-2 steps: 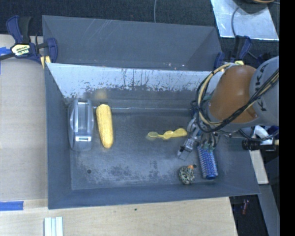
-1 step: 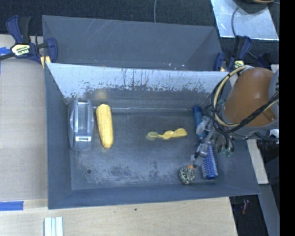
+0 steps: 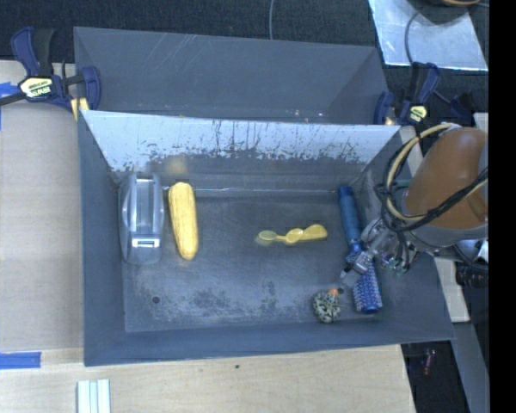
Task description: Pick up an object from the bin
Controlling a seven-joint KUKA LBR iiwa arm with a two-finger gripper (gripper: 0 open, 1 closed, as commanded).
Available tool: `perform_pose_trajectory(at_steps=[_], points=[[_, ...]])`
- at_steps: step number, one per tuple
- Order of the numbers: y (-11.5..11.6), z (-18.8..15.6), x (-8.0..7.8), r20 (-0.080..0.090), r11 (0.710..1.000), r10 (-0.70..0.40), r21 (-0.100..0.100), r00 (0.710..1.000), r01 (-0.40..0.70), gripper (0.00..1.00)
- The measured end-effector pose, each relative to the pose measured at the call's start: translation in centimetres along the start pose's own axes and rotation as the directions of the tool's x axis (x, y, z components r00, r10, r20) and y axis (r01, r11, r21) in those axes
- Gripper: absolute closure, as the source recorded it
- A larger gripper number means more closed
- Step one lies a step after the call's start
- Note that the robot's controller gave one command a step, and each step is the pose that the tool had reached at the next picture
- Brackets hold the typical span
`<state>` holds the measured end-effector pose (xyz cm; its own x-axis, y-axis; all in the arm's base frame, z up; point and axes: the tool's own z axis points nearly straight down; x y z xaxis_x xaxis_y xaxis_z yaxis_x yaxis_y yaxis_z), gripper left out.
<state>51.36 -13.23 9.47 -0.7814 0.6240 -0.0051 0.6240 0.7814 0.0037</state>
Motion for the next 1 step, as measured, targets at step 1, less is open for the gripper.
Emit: perform_pose_trajectory(at_steps=[1], points=[[-0.68, 1.26, -0.46, -0.003, 1.000, -0.002, -0.004, 1.000, 0.002, 0.00]])
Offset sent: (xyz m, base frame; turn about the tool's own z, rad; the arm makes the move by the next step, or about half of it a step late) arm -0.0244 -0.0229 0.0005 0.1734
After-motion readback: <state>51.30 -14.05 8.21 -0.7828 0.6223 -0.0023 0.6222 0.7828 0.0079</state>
